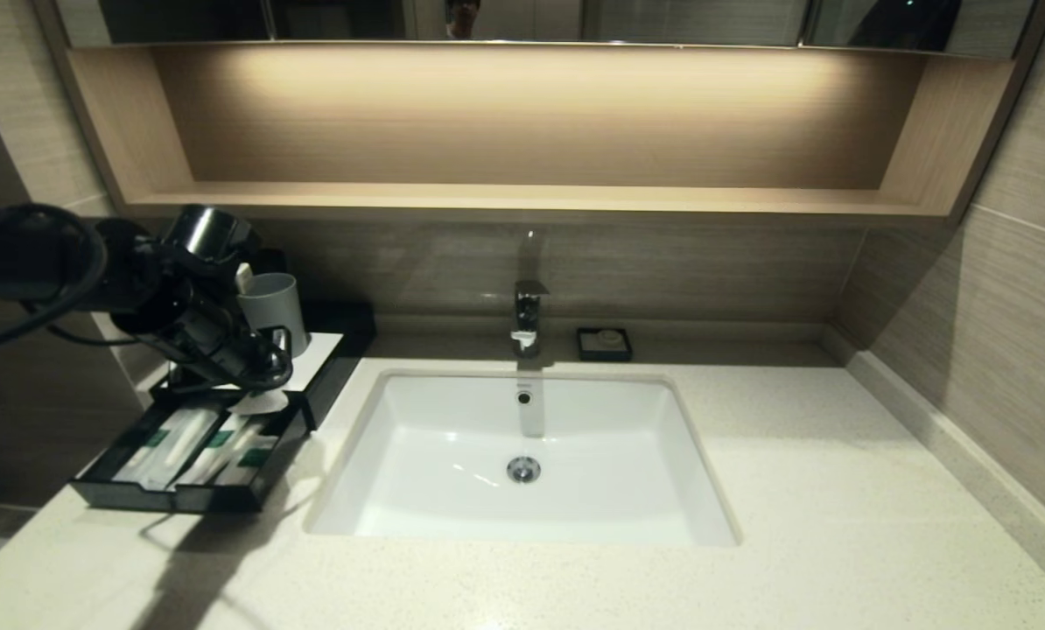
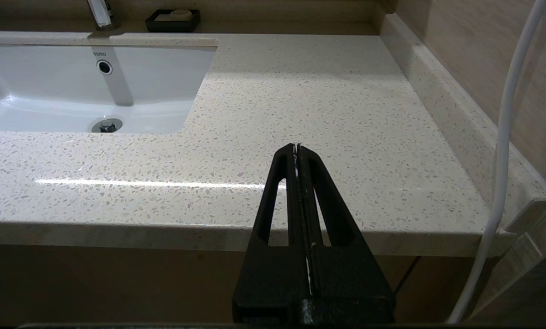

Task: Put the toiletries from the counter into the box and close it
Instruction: Place the bathroom toiletry into the drawer

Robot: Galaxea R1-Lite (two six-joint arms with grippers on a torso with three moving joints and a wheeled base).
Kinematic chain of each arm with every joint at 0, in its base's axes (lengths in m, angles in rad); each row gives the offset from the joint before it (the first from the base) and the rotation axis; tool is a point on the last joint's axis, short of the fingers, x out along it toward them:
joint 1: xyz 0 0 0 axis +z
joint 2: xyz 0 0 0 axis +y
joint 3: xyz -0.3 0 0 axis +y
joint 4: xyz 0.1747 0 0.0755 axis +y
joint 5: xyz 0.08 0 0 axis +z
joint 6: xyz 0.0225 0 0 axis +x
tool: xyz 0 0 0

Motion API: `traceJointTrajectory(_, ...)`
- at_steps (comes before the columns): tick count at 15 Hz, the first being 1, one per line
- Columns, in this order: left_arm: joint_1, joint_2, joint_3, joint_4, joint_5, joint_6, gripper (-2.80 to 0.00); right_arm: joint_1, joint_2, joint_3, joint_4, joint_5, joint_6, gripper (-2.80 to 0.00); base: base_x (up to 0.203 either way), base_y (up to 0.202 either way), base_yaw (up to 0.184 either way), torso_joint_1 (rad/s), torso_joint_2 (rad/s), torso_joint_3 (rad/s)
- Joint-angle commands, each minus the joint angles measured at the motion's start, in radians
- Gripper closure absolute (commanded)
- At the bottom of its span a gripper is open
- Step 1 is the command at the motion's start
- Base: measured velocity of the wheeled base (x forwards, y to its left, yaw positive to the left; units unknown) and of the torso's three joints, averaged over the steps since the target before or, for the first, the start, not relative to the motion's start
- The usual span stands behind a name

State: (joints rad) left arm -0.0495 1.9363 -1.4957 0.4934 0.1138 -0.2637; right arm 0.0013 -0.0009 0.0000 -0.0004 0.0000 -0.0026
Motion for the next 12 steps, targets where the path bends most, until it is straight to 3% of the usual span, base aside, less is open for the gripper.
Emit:
traceJointTrajectory(1, 0.023, 0.012, 0.006, 0.004, 0.001, 0.02, 0.0, 0.0, 0.001, 0.002, 0.0, 0.0, 0.0, 0.0, 0.0, 0.0, 0.0, 0.0, 0.0, 0.0)
traceJointTrajectory(6, 0.076, 0.066, -0.023, 0.001, 0.001, 0.043, 0.0, 0.0, 0.001, 0.002, 0.0, 0.0, 0.0, 0.0, 0.0, 0.0, 0.0, 0.0, 0.0, 0.0)
traceJointTrajectory(12, 0.089, 0.084, -0.018, 0.005, 0.001, 0.078, 0.0, 0.0, 0.001, 0.002, -0.001, 0.0, 0.0, 0.0, 0.0, 0.0, 0.0, 0.0, 0.0, 0.0)
